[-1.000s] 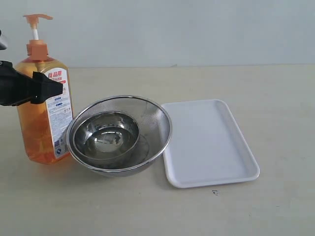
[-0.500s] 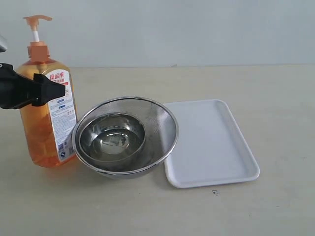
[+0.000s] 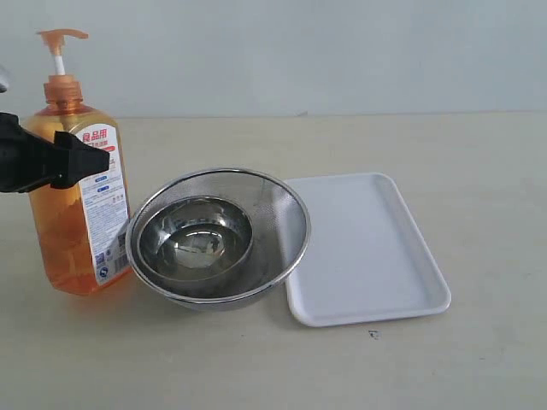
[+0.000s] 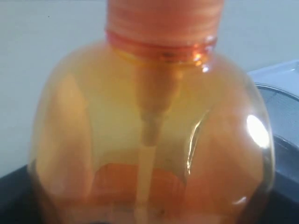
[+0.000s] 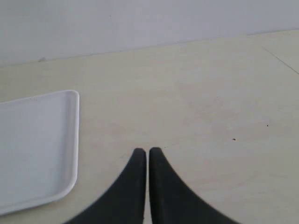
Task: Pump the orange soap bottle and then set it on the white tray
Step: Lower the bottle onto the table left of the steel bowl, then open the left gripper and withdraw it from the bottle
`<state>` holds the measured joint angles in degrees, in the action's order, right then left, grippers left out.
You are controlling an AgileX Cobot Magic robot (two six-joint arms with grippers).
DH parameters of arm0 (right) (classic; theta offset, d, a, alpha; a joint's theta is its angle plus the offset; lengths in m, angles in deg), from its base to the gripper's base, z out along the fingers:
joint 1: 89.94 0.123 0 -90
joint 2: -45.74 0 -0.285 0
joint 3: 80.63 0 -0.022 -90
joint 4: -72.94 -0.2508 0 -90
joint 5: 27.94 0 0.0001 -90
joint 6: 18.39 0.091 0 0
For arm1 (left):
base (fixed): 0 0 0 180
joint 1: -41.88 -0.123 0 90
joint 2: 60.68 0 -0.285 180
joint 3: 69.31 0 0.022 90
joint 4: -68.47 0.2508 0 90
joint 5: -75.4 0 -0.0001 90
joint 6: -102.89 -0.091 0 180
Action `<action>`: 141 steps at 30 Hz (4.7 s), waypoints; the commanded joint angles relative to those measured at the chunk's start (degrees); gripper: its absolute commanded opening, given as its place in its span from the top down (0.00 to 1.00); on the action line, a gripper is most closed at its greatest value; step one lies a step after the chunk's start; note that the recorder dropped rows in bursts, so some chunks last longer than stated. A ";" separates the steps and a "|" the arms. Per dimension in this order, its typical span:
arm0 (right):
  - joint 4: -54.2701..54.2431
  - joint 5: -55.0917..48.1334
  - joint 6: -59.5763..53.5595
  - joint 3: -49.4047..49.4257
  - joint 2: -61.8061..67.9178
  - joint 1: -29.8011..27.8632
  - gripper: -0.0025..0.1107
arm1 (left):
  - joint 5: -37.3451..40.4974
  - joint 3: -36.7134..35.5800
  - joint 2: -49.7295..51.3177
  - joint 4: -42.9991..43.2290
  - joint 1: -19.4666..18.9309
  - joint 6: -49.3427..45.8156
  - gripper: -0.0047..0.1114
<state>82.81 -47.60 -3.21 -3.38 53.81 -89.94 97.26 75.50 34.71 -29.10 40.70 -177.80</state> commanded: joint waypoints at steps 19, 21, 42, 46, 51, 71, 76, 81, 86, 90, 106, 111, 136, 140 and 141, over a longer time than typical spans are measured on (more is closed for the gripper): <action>-0.01 0.49 -0.21 -0.04 -0.28 -0.16 0.98 | 2.42 -0.12 -1.02 0.36 0.09 1.77 0.15; -0.01 0.49 -0.21 -0.04 -0.28 -0.16 0.98 | 2.54 -0.12 -1.02 1.61 0.09 2.32 0.14; -0.01 0.49 -0.21 -0.04 -0.28 -0.16 0.98 | 5.42 -1.51 -1.28 22.01 0.09 17.60 0.14; -0.01 0.49 -0.21 -0.04 -0.28 -0.16 0.98 | 4.12 -3.62 -1.28 21.59 0.09 17.60 0.14; -0.01 0.49 -0.21 -0.04 -0.28 -0.16 0.98 | 3.48 -8.87 -2.50 0.44 0.09 -2.12 0.14; -0.01 0.49 -0.18 -0.04 -0.28 -0.16 0.98 | 3.15 -21.29 -21.87 -2.37 -1.07 -4.19 0.14; -0.01 0.49 -0.18 -0.04 -0.28 -0.16 0.98 | 2.18 -21.97 -21.87 -2.37 -1.07 -1.91 0.14; -0.01 0.49 -0.18 -0.04 -0.28 -0.16 0.98 | 2.05 -21.97 -21.87 -2.37 -1.07 -1.44 0.14; -0.01 0.49 -0.18 -0.04 -0.28 -0.16 0.98 | 3.47 -22.76 -23.34 -2.37 -1.07 1.77 0.14; -0.01 0.49 -0.18 -0.04 -0.28 -0.16 0.98 | 3.73 -22.94 -28.76 -2.37 -1.07 1.77 0.14; -0.01 0.49 -0.18 -0.04 -0.28 -0.16 0.98 | 9.92 -29.63 -42.50 -2.37 -1.07 2.17 0.14; -0.01 0.49 -0.18 -0.04 -0.28 -0.16 0.98 | 10.10 -29.63 -42.53 -2.37 -1.07 2.17 0.14; -0.01 0.49 -0.31 -0.04 -0.28 -0.16 0.98 | -8.93 -30.09 -72.01 -2.37 -4.64 5.22 0.14; -0.01 0.49 -0.31 -0.04 -0.28 -0.16 0.98 | -11.34 -30.36 -73.14 -2.37 -5.05 5.22 0.14; -0.01 0.49 -0.31 -0.04 -0.28 -0.16 0.98 | -11.76 -30.36 -73.14 -2.37 -5.05 5.22 0.14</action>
<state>82.81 -47.49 -3.21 -3.38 53.81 -89.94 87.12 45.37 -38.04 -31.27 35.93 -172.48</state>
